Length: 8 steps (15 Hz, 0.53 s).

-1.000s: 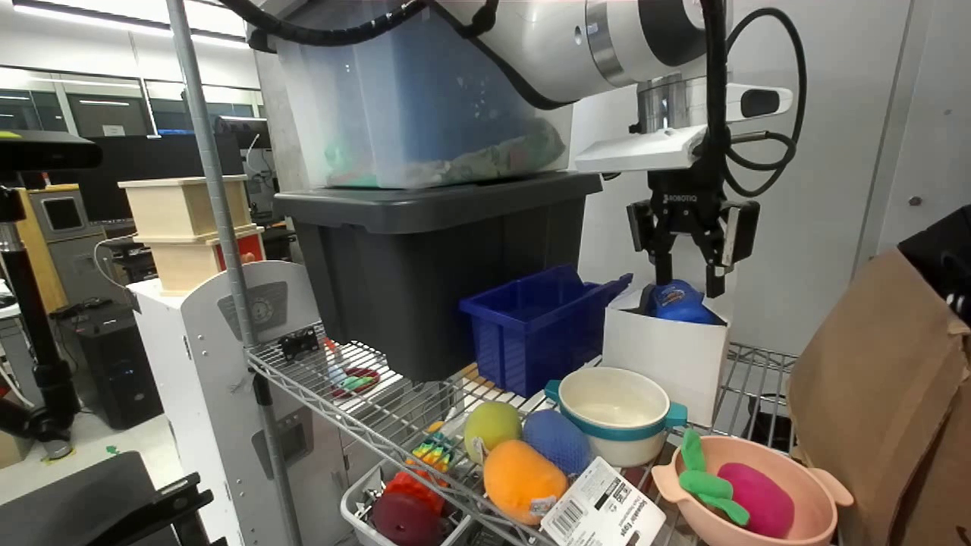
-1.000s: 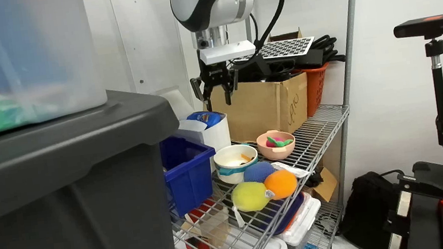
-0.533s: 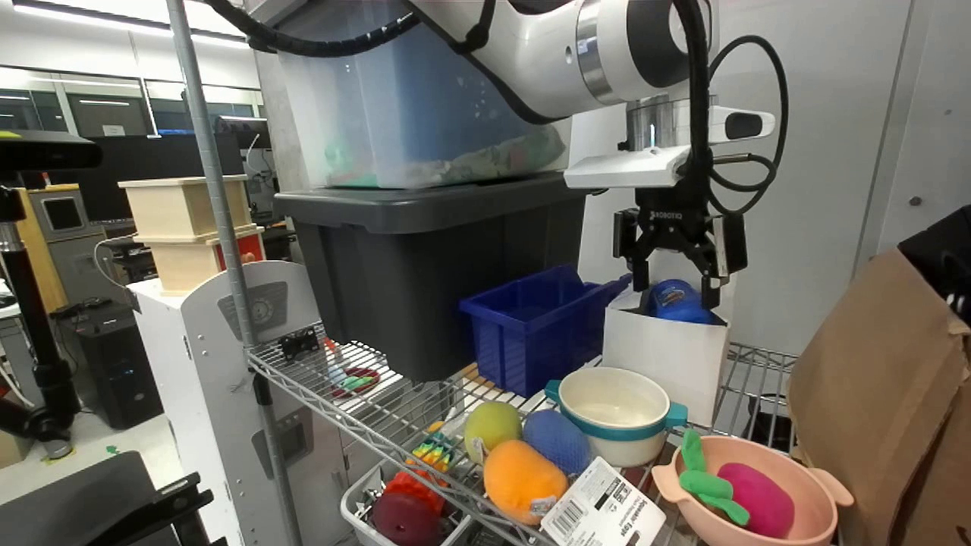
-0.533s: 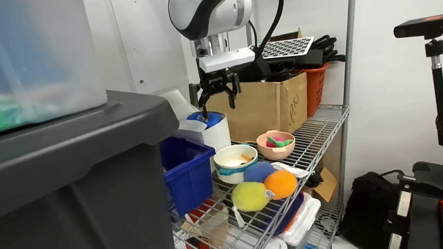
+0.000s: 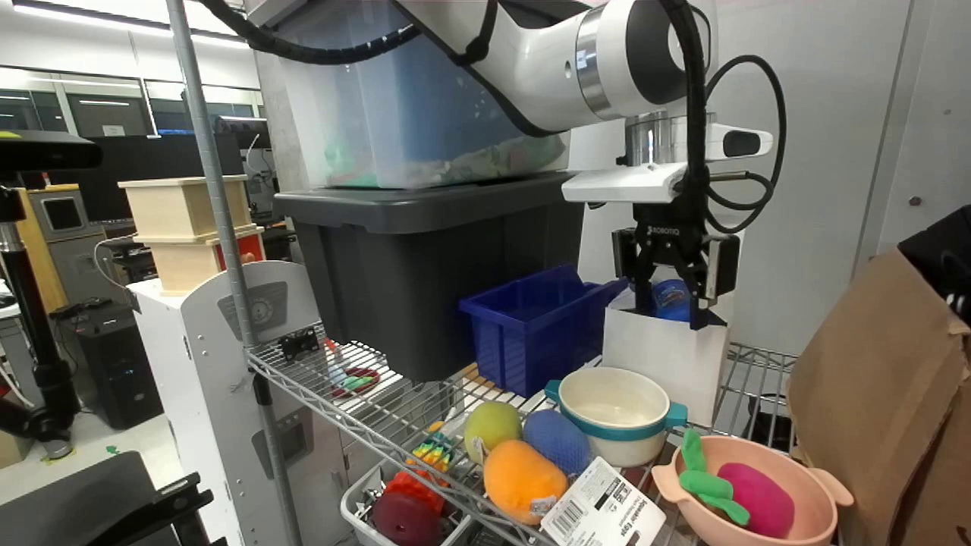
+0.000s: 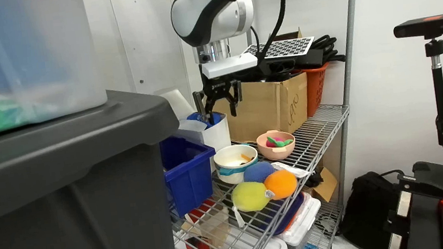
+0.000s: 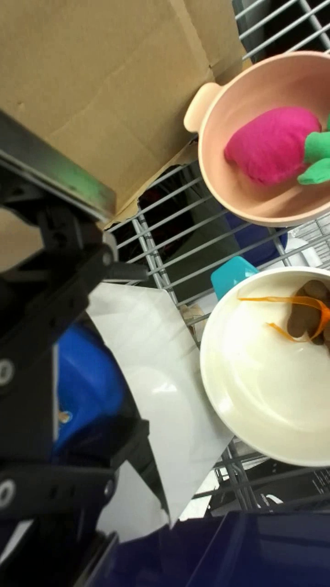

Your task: Move the pink plushie from the peach bowl to the blue bowl

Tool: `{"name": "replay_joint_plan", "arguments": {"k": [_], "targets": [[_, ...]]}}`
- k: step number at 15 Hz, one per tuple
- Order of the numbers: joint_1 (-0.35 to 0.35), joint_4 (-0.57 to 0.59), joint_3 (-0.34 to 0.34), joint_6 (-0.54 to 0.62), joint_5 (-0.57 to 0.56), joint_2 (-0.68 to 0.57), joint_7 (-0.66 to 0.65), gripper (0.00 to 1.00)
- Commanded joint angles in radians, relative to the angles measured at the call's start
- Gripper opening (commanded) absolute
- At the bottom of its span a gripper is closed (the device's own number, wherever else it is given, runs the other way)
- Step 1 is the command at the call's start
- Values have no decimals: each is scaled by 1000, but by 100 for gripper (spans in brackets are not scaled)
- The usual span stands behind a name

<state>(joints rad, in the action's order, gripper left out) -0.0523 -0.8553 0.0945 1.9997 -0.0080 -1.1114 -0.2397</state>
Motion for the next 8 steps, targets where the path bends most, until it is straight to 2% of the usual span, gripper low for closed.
{"name": "replay_joint_plan", "arguments": {"k": [1, 7, 8], "targets": [[-8, 9, -3, -13, 10, -7, -11, 45], [-10, 18, -3, -17, 22, -11, -15, 2], [-11, 20, -3, -17, 22, -13, -16, 0]]}}
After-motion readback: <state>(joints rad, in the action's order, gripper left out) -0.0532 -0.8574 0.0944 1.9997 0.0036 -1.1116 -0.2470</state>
